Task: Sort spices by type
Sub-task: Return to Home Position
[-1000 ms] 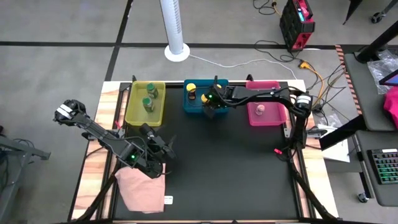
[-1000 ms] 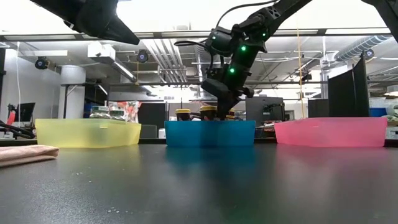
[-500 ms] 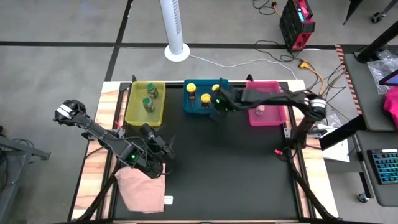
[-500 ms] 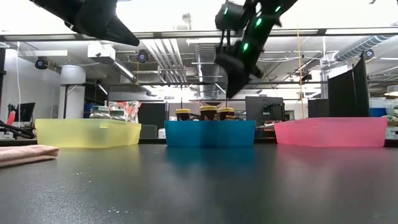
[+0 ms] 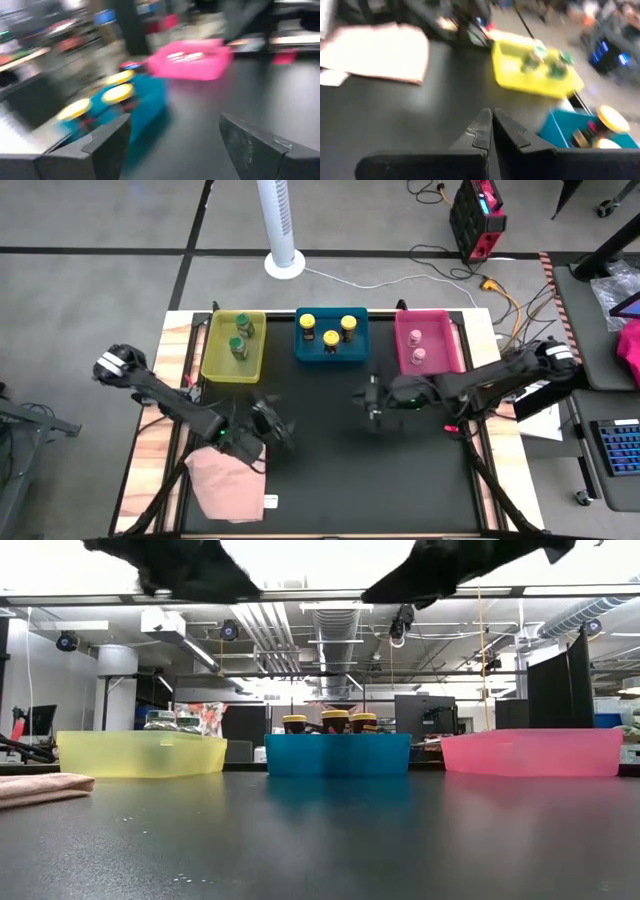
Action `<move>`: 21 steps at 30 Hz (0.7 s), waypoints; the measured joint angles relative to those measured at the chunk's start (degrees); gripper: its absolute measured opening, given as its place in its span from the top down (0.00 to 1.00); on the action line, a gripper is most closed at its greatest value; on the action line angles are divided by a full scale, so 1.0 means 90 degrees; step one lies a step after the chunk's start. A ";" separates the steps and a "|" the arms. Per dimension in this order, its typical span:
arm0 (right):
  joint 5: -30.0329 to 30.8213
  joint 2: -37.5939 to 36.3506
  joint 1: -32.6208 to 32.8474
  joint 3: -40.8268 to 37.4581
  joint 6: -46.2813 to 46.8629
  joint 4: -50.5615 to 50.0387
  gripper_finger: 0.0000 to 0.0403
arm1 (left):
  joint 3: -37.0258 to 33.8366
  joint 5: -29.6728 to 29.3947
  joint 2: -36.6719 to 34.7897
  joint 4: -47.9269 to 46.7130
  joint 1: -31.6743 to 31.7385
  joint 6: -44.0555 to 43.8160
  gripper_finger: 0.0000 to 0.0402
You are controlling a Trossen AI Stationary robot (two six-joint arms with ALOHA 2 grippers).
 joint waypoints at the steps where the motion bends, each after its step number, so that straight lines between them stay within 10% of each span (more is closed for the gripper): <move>1: -0.0162 -0.0115 0.0014 -0.0214 -0.0051 0.0318 0.98 | -0.0092 0.0428 0.0147 0.0910 0.0072 0.0743 0.29; 5: -0.0748 -0.0531 -0.0110 -0.0800 -0.0189 0.1025 0.98 | -0.0404 0.3223 0.0640 0.3973 0.0611 0.3240 0.29; 11: -0.0754 -0.1291 -0.0255 -0.1302 -0.0382 0.0979 0.98 | -0.0987 0.2877 -0.0329 0.4088 0.1263 0.4110 0.29; 21: -0.0981 -0.2795 -0.0338 -0.2374 -0.0439 0.1346 0.98 | -0.2666 0.4666 -0.3491 0.2967 0.2590 0.3739 0.29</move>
